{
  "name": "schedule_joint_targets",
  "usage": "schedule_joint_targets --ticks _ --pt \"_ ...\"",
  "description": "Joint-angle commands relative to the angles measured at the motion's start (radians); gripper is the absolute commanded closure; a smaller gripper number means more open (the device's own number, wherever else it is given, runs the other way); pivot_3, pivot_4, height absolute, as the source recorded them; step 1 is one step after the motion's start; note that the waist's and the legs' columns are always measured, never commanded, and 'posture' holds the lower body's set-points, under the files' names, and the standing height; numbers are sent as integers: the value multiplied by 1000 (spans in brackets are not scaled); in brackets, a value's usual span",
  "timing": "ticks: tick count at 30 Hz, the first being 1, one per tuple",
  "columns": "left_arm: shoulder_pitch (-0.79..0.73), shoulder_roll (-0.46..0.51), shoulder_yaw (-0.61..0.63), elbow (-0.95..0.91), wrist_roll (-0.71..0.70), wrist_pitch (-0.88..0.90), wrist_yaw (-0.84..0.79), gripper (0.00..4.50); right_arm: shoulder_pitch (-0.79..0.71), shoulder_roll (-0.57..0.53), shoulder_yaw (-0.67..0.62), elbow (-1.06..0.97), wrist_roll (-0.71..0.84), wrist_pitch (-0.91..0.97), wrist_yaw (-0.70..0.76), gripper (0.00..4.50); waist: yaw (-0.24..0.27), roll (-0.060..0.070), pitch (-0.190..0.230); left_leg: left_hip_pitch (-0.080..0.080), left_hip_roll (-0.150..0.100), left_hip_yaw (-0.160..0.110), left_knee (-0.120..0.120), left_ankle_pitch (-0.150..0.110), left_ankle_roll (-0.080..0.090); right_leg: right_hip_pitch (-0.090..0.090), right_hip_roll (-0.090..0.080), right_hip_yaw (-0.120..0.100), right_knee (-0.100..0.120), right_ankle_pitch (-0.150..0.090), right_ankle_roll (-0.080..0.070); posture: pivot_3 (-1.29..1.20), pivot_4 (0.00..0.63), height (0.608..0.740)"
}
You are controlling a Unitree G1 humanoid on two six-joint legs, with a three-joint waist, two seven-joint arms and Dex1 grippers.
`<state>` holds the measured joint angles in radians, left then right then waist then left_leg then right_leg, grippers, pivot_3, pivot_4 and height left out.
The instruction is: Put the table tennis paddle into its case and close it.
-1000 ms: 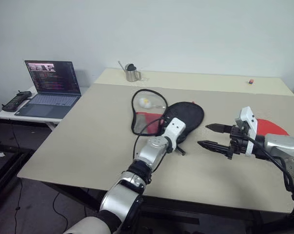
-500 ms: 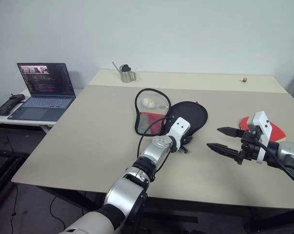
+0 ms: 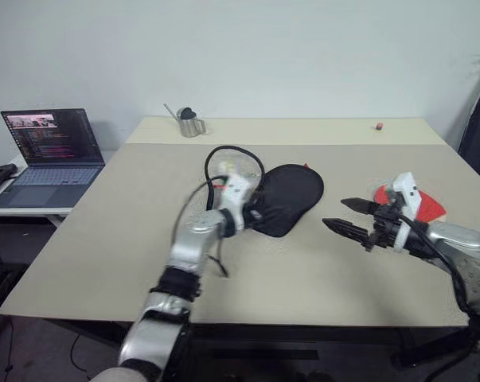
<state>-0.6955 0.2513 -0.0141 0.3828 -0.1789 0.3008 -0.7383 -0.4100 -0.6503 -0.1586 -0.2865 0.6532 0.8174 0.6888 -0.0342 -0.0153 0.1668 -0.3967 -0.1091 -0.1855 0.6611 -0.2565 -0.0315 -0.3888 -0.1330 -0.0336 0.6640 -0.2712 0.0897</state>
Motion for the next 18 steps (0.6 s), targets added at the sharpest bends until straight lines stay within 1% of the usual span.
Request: schedule_joint_targets --ticks 1,5,9,13,15,18 --pt "35 72 60 -117 -72 18 -57 580 -46 34 18 17 -11 4 -44 0 4 0 0 0 0 0 0 0 0 0 0 0 0 0 0 0 150 740" --pt "81 167 130 -166 -139 48 -106 580 -96 100 63 63 -26 45 -115 0 15 0 0 -1 -1 -1 0 0 0 0 -1 -1 -1 0 0 0 150 740" --pt "111 264 218 -215 -275 147 -200 580 -172 185 119 174 -92 98 -224 0 4 0 0 -1 0 -1 0 0 0 -1 0 0 0 0 0 0 150 740" --pt "127 325 230 -259 -348 221 -263 580 -222 267 144 284 -153 115 -307 0 2 0 0 -1 0 -1 -1 0 0 -1 0 1 -1 0 -1 0 150 740" --pt "132 345 221 -278 -353 230 -277 580 -248 308 151 344 -188 100 -344 0 2 0 0 0 0 -1 -1 0 0 -1 0 1 0 0 -1 0 150 740" --pt "129 347 212 -288 -349 231 -268 580 -285 363 150 424 -232 67 -383 0 2 1 0 0 0 -1 -1 0 0 -1 0 1 0 0 -1 0 150 740"
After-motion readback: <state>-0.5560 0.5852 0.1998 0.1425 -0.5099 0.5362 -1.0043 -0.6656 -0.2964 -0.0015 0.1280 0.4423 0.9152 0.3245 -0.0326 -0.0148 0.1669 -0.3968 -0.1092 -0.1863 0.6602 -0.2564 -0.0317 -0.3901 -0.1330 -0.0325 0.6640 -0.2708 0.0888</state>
